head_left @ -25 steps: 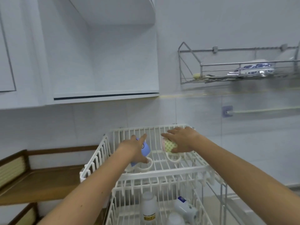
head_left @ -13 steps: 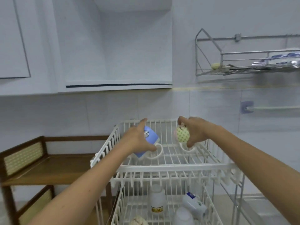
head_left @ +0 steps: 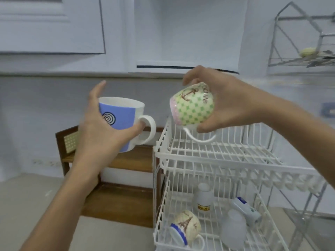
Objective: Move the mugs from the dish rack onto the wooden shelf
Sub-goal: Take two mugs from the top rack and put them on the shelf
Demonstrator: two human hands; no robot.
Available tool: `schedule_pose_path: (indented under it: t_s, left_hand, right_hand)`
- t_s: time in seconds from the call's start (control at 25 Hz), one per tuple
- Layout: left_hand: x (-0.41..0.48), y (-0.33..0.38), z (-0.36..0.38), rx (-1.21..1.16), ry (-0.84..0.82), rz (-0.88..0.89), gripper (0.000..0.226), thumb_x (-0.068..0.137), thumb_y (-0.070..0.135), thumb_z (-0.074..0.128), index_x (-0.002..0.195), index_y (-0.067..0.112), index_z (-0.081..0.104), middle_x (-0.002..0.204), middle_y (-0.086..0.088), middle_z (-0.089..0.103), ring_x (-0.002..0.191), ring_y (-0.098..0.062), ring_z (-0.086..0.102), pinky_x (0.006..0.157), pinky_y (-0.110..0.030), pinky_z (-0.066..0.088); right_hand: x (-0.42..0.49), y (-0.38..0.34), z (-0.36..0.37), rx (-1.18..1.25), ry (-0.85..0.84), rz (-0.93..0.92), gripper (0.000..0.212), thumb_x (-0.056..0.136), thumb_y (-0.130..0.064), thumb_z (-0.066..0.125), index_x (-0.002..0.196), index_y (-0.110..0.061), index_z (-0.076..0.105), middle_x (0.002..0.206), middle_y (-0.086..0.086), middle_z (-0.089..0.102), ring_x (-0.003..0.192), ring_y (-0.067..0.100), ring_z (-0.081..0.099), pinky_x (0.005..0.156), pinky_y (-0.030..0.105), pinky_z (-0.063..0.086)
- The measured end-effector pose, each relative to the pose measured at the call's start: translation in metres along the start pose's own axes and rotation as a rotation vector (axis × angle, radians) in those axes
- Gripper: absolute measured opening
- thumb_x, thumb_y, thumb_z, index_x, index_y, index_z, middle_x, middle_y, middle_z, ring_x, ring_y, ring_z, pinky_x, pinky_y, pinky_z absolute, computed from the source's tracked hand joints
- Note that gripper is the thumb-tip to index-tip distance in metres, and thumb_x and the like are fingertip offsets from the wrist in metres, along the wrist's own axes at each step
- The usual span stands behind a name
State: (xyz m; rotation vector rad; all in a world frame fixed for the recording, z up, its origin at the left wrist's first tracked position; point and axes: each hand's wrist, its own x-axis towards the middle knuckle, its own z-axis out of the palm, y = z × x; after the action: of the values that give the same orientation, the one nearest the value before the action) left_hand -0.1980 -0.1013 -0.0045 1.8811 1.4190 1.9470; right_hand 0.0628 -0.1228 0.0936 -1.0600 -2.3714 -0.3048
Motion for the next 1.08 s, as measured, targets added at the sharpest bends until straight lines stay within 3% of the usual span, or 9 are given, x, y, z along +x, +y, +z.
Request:
schedule_pose_path:
  t_s: [0.08, 0.16, 0.28, 0.48, 0.68, 0.84, 1.08]
  left_hand:
    - [0.001, -0.034, -0.025, 0.052, 0.056, -0.061, 0.104, 0.049, 0.063, 0.08, 0.135, 0.058, 0.021, 0.108, 0.012, 0.05, 0.089, 0.002, 0.056, 0.07, -0.018, 0.047]
    - [0.009, -0.073, -0.049, 0.125, 0.077, -0.123, 0.106, 0.049, 0.063, 0.081, 0.136, 0.054, 0.022, 0.112, 0.009, 0.048, 0.097, -0.012, 0.055, 0.078, -0.031, 0.048]
    - [0.025, -0.133, -0.069, 0.176, 0.051, -0.232, 0.106, 0.049, 0.061, 0.083, 0.136, 0.048, 0.025, 0.114, 0.003, 0.051, 0.102, -0.021, 0.056, 0.084, -0.043, 0.054]
    - [0.048, -0.216, -0.078, 0.213, -0.038, -0.263, 0.098, 0.05, 0.049, 0.085, 0.132, 0.04, 0.032, 0.111, 0.004, 0.052, 0.097, -0.021, 0.056, 0.075, -0.035, 0.054]
    - [0.069, -0.267, -0.06, 0.257, -0.167, -0.259, 0.1, 0.05, 0.053, 0.083, 0.135, 0.029, 0.035, 0.122, -0.001, 0.055, 0.11, -0.024, 0.055, 0.086, -0.043, 0.055]
    - [0.092, -0.292, -0.039, 0.285, -0.212, -0.289, 0.103, 0.049, 0.059, 0.08, 0.136, 0.021, 0.039, 0.128, -0.003, 0.054, 0.117, -0.025, 0.052, 0.086, -0.04, 0.054]
    - [0.115, -0.337, -0.018, 0.231, -0.277, -0.326, 0.105, 0.052, 0.054, 0.082, 0.141, 0.023, 0.036, 0.13, -0.003, 0.058, 0.118, -0.027, 0.056, 0.088, -0.042, 0.054]
  right_hand:
    - [0.018, -0.03, 0.022, 0.047, -0.023, -0.061, 0.079, 0.048, -0.034, 0.083, 0.113, -0.034, 0.039, 0.111, -0.002, 0.049, 0.097, 0.012, 0.048, 0.075, 0.022, 0.045]
    - [0.041, -0.056, 0.053, 0.062, -0.083, -0.091, 0.077, 0.048, -0.037, 0.083, 0.111, -0.037, 0.039, 0.109, -0.001, 0.047, 0.097, 0.016, 0.047, 0.076, 0.031, 0.048]
    - [0.075, -0.081, 0.106, 0.009, -0.178, -0.103, 0.079, 0.049, -0.039, 0.082, 0.113, -0.043, 0.036, 0.106, -0.002, 0.042, 0.095, 0.019, 0.043, 0.07, 0.033, 0.047]
    - [0.141, -0.091, 0.192, -0.096, -0.36, 0.043, 0.08, 0.051, -0.037, 0.084, 0.114, -0.04, 0.036, 0.109, -0.001, 0.04, 0.1, 0.024, 0.036, 0.08, 0.04, 0.046]
    - [0.192, -0.074, 0.25, -0.226, -0.528, 0.276, 0.076, 0.054, -0.032, 0.085, 0.117, -0.033, 0.042, 0.115, 0.005, 0.043, 0.099, 0.027, 0.036, 0.078, 0.043, 0.048]
    - [0.229, -0.068, 0.279, -0.359, -0.668, 0.355, 0.077, 0.056, -0.03, 0.084, 0.121, -0.03, 0.043, 0.118, 0.007, 0.043, 0.093, 0.027, 0.037, 0.073, 0.038, 0.048]
    - [0.267, -0.058, 0.319, -0.35, -0.781, 0.412, 0.075, 0.067, -0.018, 0.081, 0.129, -0.027, 0.039, 0.129, 0.012, 0.039, 0.113, 0.034, 0.04, 0.069, 0.038, 0.045]
